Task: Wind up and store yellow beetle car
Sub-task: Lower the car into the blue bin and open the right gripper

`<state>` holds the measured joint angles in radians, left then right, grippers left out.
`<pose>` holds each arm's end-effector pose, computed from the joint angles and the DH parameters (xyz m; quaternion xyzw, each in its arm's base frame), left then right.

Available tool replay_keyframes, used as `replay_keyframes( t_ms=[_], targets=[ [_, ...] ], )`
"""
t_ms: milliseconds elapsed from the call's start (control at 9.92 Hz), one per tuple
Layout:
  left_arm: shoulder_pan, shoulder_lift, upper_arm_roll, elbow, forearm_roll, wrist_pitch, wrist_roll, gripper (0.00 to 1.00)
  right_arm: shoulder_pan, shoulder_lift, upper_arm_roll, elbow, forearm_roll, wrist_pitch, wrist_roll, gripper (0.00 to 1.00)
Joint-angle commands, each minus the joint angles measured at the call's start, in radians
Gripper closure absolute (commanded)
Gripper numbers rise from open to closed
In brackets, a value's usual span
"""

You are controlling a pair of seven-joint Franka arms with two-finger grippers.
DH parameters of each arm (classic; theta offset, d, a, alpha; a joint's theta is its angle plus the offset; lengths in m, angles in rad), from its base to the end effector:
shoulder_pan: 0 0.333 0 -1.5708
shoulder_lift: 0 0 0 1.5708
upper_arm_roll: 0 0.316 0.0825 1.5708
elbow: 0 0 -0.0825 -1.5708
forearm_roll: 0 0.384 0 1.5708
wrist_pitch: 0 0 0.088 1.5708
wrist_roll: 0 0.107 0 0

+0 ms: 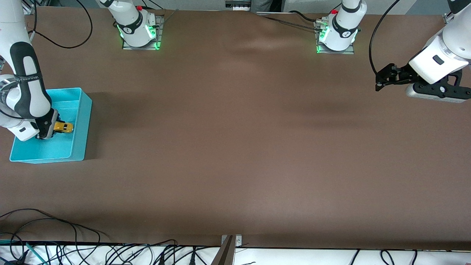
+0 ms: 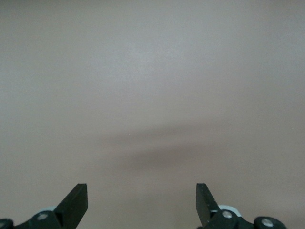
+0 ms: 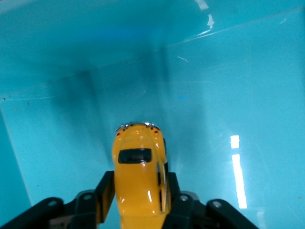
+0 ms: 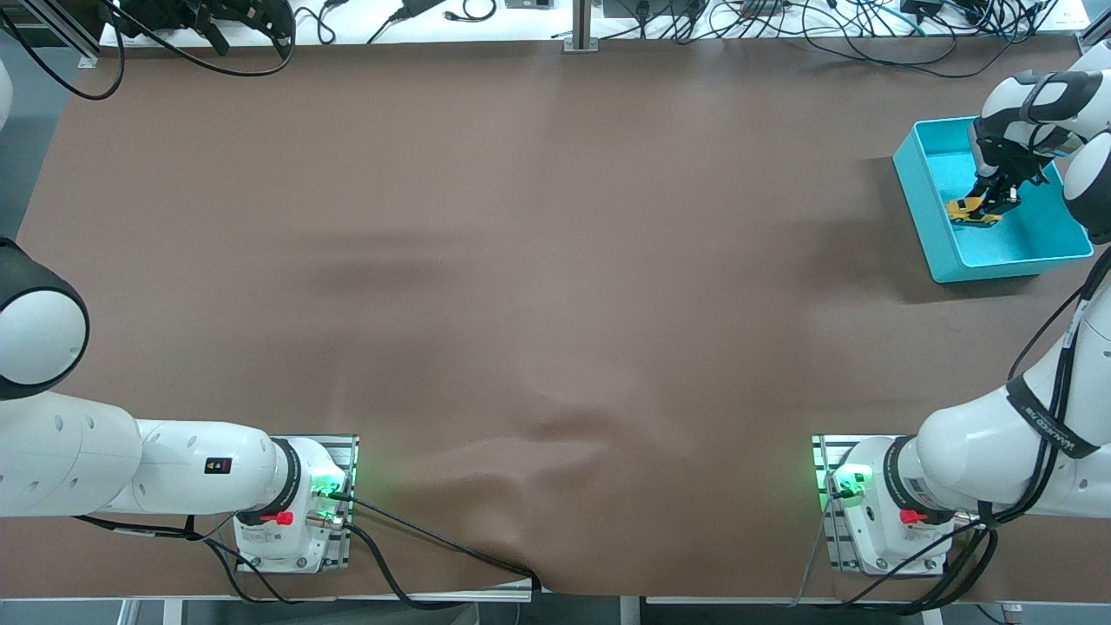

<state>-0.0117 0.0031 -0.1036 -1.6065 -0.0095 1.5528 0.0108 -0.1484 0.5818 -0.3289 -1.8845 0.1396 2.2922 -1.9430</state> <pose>0.5484 -0.0645 0.6045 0.9976 -0.0629 -0.0286 0.0034 0.5549 -0.2748 0.2001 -0.7611 -0.6436 0.0633 0.0494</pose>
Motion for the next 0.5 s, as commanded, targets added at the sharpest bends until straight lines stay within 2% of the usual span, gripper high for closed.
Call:
replay_keyframes(
  t_ms=[0,202,403],
  targets=[
    [0.004,-0.015,-0.001,-0.006,-0.017,-0.008,-0.002,0.00,-0.010,0.010,0.004,0.025,0.012,-0.013,-0.014,0.00],
    [0.004,-0.015,-0.001,-0.006,-0.017,-0.008,-0.002,0.00,0.001,-0.009,0.007,0.037,0.021,-0.028,-0.004,0.00],
    [0.004,-0.015,-0.001,-0.006,-0.017,-0.008,-0.002,0.00,0.009,-0.020,0.014,0.140,0.017,-0.179,0.106,0.00]
  ],
)
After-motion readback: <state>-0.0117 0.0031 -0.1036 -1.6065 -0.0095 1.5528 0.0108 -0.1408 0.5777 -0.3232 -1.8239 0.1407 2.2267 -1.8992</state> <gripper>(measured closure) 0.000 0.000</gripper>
